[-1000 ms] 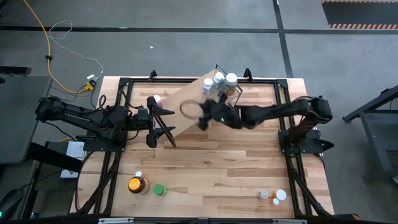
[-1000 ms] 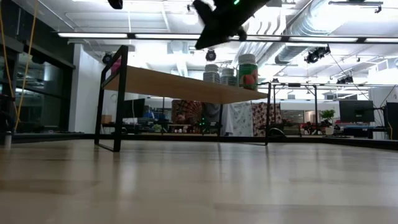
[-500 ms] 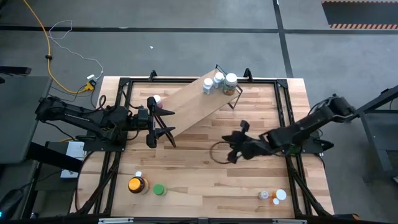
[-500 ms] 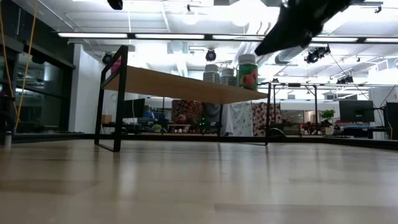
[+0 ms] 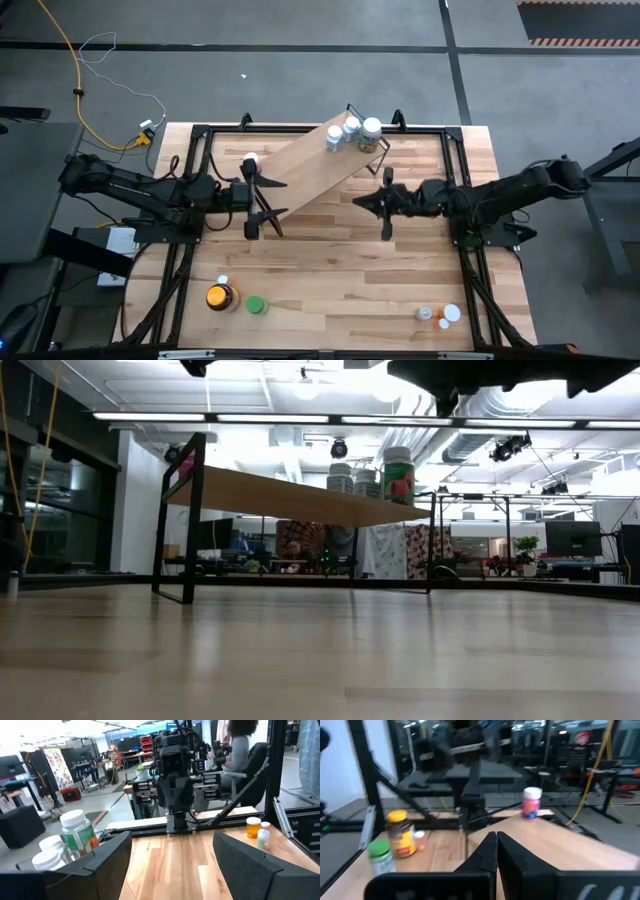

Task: Pick and place medicine bottles onto shelf by color
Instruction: Put the yellow medicine bottle on the shelf

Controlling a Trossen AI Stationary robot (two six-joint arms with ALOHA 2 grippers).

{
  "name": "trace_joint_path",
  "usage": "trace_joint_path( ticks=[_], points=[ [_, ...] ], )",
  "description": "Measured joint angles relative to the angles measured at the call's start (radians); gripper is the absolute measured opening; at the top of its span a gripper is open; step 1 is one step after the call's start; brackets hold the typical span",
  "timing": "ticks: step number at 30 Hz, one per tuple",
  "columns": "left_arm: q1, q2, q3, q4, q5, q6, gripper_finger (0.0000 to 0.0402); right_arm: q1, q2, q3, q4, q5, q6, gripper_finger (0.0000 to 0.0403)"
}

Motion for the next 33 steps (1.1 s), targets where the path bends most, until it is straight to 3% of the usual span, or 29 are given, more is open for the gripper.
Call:
trace_joint_path(
  ticks=[6, 11, 14, 18, 22, 27, 33],
  points=[
    [-0.018, 0.002, 0.001, -0.043, 0.029, -0.071, 0.0268, -0.035, 0.006, 0.028, 0.002, -0.002, 0.024, 0.0],
    [-0.145, 0.007, 0.068, -0.245, 0.052, -0.202, 0.0268, -0.035, 0.006, 0.029, -0.001, -0.003, 0.055, 0.0],
    [-0.276, 0.037, 0.123, -0.377, -0.034, -0.284, 0.0269, -0.035, 0.006, 0.029, -0.001, -0.004, 0.081, 0.0],
    [-0.464, 0.089, 0.219, -0.573, -0.221, -0.401, 0.0269, -0.035, 0.006, 0.03, -0.001, -0.004, 0.097, 0.0],
    [-0.597, 0.152, 0.311, -0.804, -0.316, -0.623, 0.0269, -0.035, 0.006, 0.03, -0.001, -0.004, 0.076, 0.0],
    [-0.698, 0.214, 0.342, -0.913, -0.284, -0.861, 0.0269, -0.036, 0.006, 0.03, -0.001, -0.004, 0.066, 0.0],
    [-0.75, 0.286, 0.343, -0.99, -0.206, -1.026, 0.027, -0.036, 0.006, 0.03, -0.002, 0.005, 0.046, 0.0]
  ],
)
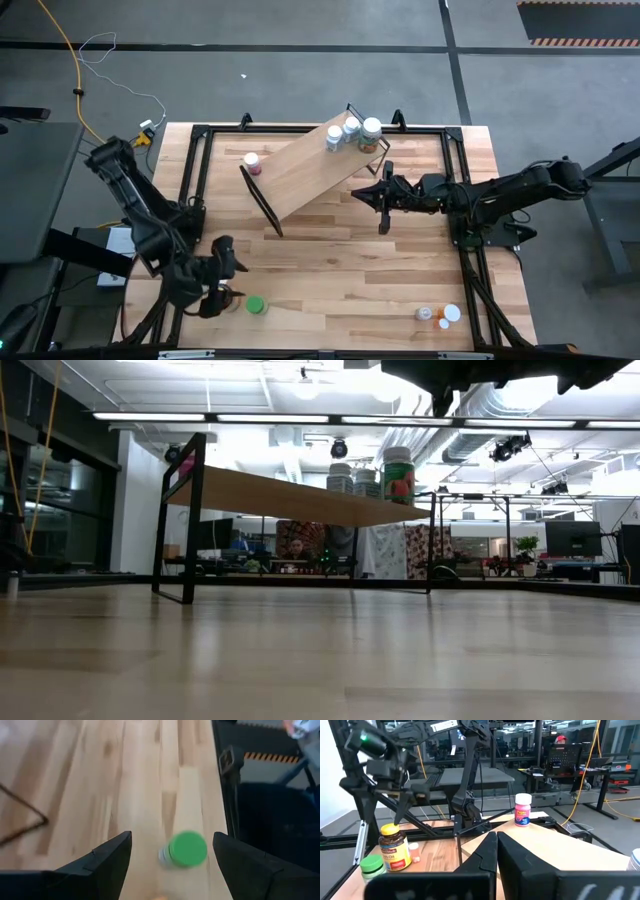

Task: Pick and place medicine bottles onto shelf by color
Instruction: Put the yellow medicine bottle on the shelf

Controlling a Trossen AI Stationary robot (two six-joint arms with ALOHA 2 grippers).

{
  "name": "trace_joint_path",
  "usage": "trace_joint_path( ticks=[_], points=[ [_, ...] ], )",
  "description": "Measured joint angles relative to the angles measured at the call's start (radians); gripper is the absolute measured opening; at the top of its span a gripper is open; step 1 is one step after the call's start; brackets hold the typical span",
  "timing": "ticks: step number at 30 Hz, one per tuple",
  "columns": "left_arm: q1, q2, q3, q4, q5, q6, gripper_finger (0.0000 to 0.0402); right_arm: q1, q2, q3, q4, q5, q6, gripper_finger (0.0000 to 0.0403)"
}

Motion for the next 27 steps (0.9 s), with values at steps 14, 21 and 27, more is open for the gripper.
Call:
trace_joint_path(
  ticks=[14, 21, 27],
  points=[
    [-0.011, 0.049, 0.0, -0.068, 0.297, -0.193, 0.0316, 0.0, 0.0, 0.0, -0.01, 0.008, 0.004, 0.0],
    [-0.011, 0.049, 0.0, -0.161, 0.269, -0.191, 0.0316, 0.0, 0.0, 0.0, -0.015, 0.012, 0.004, 0.0],
    [-0.043, 0.049, 0.0, -0.163, 0.233, -0.193, 0.0316, 0.0, 0.0, 0.0, -0.029, 0.012, 0.004, 0.0]
  ],
)
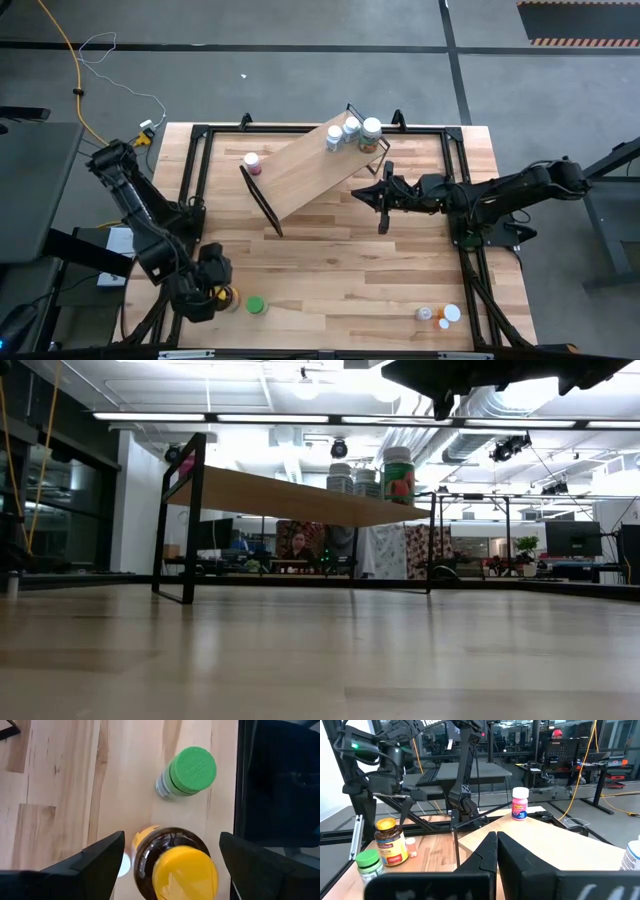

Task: Pick and place medicine bottles onto shelf by color
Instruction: Put the yellow medicine bottle on the shelf

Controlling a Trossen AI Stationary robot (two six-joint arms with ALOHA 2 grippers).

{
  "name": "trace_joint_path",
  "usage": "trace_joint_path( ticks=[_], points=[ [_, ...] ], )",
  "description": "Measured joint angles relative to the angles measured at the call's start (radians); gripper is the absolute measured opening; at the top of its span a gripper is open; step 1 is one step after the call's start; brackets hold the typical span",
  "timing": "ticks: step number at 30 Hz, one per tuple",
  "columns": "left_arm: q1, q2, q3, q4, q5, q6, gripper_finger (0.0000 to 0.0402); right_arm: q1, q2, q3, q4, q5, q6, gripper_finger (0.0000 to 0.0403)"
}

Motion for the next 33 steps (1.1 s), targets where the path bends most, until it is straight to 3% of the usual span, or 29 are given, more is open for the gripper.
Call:
trace_joint_path(
  ticks=[14, 22, 33],
  points=[
    [-0.12, 0.054, 0.0, -0.051, -0.028, -0.092, 0.0316, 0.0, 0.0, 0.0, 0.0, -0.001, 0.0, 0.0],
    [-0.127, 0.128, 0.005, -0.074, -0.027, -0.049, 0.0317, 0.0, 0.0, 0.0, -0.001, -0.001, 0.0, 0.0],
    [-0.113, 0.115, -0.001, -0.087, -0.084, -0.039, 0.0317, 0.0, 0.0, 0.0, -0.001, -0.002, 0.0, 0.0]
  ],
)
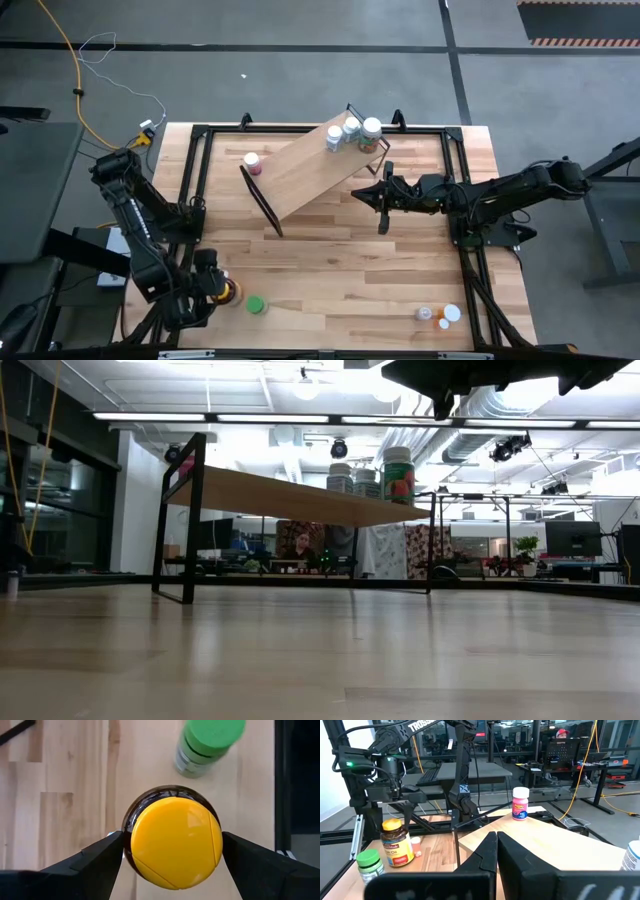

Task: Pick and place medicine bottles onto shelf by color
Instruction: Put the yellow medicine bottle on the shelf

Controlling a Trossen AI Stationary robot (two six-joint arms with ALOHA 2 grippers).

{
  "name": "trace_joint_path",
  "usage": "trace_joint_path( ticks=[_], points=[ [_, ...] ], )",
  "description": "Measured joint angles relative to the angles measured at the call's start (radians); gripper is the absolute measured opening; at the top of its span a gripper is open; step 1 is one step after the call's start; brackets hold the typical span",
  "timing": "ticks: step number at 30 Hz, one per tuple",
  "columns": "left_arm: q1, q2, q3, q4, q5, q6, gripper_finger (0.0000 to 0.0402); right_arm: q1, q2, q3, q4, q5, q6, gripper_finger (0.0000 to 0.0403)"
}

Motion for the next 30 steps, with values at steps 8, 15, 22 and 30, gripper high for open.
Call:
trace_joint_path(
  ticks=[8, 15, 22, 30],
  points=[
    [0.038, -0.01, -0.001, -0.001, -0.008, 0.047, 0.0317, 0.0, 0.0, 0.0, 0.0, -0.006, 0.0, 0.0],
    [0.079, -0.011, -0.001, 0.002, -0.008, 0.101, 0.0317, 0.0, 0.0, 0.0, 0.0, -0.006, 0.0, 0.0],
    [0.109, -0.011, -0.001, 0.004, -0.007, 0.16, 0.0317, 0.0, 0.0, 0.0, 0.0, -0.003, 0.0, 0.0],
    [0.115, -0.018, 0.005, -0.001, -0.008, 0.166, 0.0316, 0.0, 0.0, 0.0, 0.0, 0.002, 0.0, 0.0]
  ],
)
